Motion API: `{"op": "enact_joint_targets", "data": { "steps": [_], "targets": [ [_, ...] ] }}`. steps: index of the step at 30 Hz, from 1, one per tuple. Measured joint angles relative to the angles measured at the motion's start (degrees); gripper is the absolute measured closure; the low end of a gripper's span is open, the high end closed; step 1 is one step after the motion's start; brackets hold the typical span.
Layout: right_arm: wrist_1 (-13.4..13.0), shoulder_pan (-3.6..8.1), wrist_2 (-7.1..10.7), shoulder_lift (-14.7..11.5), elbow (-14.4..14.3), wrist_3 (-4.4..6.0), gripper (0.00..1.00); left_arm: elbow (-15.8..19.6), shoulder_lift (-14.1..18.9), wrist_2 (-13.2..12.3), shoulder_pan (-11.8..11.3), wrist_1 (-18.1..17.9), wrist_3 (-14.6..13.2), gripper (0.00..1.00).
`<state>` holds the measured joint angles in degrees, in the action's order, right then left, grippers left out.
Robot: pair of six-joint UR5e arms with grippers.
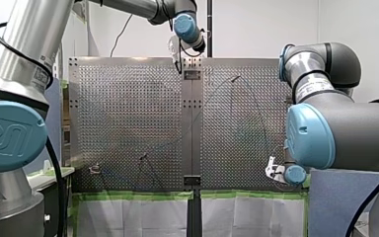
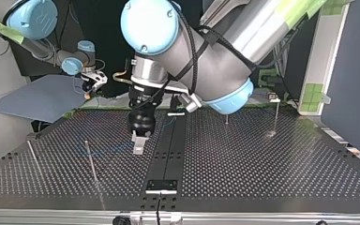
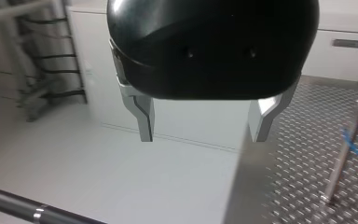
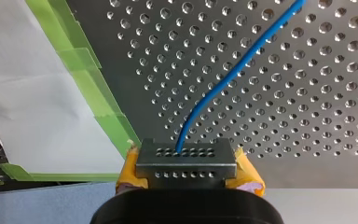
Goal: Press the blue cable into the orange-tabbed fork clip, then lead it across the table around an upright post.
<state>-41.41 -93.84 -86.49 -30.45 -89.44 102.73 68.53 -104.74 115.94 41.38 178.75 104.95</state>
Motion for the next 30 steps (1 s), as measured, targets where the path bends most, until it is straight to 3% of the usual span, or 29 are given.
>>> {"op": "enact_joint_targets", "data": {
  "steps": [7, 21, 30],
  "targets": [
    [0.0, -0.29, 0.0, -0.06, 0.0, -0.09, 1.0, 3.8, 3.78, -1.21, -0.07, -3.79, 1.94, 0.0],
    [0.13, -0.55, 0.04, -0.18, 0.12, -0.21, 1.0, 11.25, 11.24, -1.16, 0.39, -11.25, 2.07, 0.0],
    [0.34, -0.81, 0.03, -0.27, 0.28, -0.27, 1.0, 16.22, 16.21, 1.72, 0.74, -16.22, 0.25, 0.0]
  ]
}}
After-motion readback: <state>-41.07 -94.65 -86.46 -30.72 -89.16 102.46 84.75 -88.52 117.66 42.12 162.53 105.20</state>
